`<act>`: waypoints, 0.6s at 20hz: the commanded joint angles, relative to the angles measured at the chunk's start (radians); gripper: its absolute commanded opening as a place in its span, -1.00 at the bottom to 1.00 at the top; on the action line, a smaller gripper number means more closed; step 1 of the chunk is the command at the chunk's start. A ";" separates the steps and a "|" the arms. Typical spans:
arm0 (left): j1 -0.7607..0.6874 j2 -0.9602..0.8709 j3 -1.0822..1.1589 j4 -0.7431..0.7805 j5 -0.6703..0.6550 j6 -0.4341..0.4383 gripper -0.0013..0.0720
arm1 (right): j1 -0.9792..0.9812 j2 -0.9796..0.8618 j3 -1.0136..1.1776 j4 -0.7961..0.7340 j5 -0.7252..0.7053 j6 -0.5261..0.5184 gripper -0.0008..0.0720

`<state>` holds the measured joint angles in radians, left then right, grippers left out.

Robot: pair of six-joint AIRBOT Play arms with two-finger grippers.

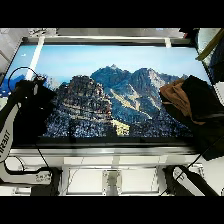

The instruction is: Fold the clothes and pants, and hang the long-sleeved shirts on hangers.

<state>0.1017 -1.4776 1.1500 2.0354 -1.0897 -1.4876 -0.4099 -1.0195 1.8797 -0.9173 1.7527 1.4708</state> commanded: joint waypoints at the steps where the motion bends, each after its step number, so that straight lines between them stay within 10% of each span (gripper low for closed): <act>1: 0.015 -0.009 0.000 0.007 0.006 0.003 -0.01 | 0.000 -0.001 0.000 -0.013 0.000 0.001 -0.97; 12: 0.046 -0.048 0.000 0.007 -0.014 0.003 0.03 | 0.000 -0.002 0.000 -0.053 -0.019 0.000 -0.97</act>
<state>0.1379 -1.5070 1.1503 2.0411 -1.0866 -1.4857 -0.4099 -1.0206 1.8797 -0.9562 1.7477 1.4708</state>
